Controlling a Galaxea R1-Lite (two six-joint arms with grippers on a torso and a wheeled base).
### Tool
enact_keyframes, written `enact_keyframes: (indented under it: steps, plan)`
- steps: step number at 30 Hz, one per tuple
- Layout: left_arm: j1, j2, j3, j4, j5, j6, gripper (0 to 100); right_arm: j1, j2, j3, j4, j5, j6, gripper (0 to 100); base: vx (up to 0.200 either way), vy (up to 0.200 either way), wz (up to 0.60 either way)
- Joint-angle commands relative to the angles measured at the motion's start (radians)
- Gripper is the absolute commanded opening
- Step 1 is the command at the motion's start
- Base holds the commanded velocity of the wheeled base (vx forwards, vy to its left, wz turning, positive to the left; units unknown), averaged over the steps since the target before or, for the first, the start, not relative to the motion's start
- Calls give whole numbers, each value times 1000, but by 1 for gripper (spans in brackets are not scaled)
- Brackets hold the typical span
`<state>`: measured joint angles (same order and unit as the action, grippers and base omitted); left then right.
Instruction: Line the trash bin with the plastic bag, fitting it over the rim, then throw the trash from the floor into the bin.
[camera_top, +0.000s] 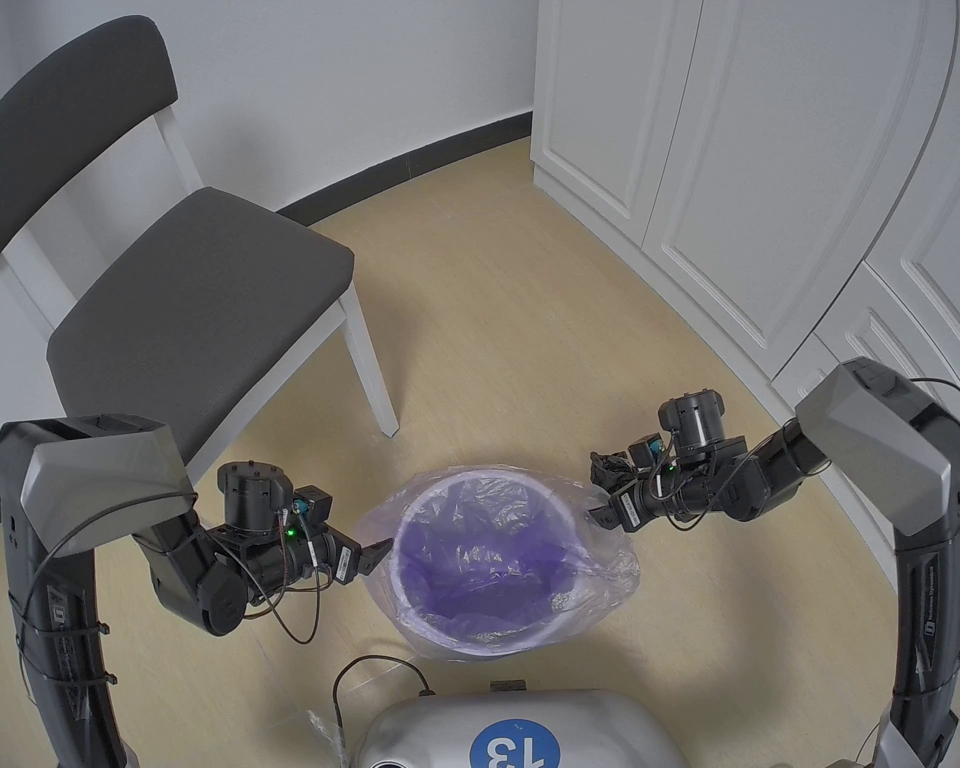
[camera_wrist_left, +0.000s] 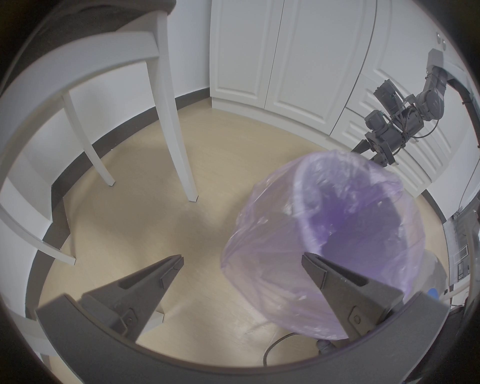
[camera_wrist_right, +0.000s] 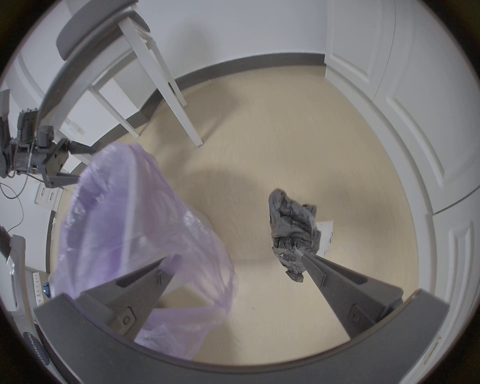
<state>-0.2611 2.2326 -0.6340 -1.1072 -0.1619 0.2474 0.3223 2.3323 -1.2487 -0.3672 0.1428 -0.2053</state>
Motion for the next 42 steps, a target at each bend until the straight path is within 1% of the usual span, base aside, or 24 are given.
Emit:
enact_keyframes:
  steps: [1,4,6,7,8,11,13,15,18,19,21,24,29,33,34,35,38,42]
  plan:
    - [-1,-42,93,-63,-5,-5,100,9,-143,109,-22,-2,-6,100,0,0,0]
    - [3,-37,123,-91,-5,-5,100,4,-156,132,-24,-26,-34,100,0,0,0]
    - [3,-34,134,-102,-5,-5,100,3,-156,137,-24,-43,-36,100,0,0,0]
    - [3,-34,151,-117,-5,-5,100,4,-172,169,-24,-45,-37,100,0,0,0]
    - [3,-34,152,-120,-5,-5,100,4,-179,178,-24,-42,-37,100,0,0,0]
    - [0,-34,192,-169,-5,-5,100,35,-251,293,-32,-17,-46,100,0,0,0]
    - [-3,-31,209,-194,-5,-5,100,53,-252,334,-32,-12,-55,100,0,0,0]
    - [-9,-27,228,-220,-5,-5,100,55,-238,356,-39,-17,-66,100,0,0,0]
    - [-18,-25,254,-266,-5,-7,100,58,-192,374,-71,-17,-72,100,0,0,0]
    - [-20,-24,277,-309,-5,-7,100,63,-151,388,-127,-19,-72,100,0,0,0]
    - [-20,-22,295,-345,-4,-5,100,63,-97,393,-199,-20,-69,100,0,0,0]
    - [-18,-25,313,-384,-4,-7,100,52,1,359,-291,-23,-71,100,0,0,0]
    - [-20,-27,340,-428,-4,-7,100,38,79,299,-286,-17,-68,100,0,0,0]
    - [-20,-14,341,-462,-5,-7,100,40,110,204,-208,-15,-69,100,0,0,0]
    - [-20,-14,341,-462,-5,-7,100,40,110,204,-208,-15,-69,100,0,0,0]
    - [-17,-10,332,-464,-5,-8,100,40,125,146,-162,-14,-71,100,0,0,0]
    - [-18,6,315,-464,-5,-28,100,43,142,54,-67,-11,-69,100,0,0,0]
    - [-18,33,297,-464,-5,-34,100,41,211,-69,-41,-22,-72,100,0,0,0]
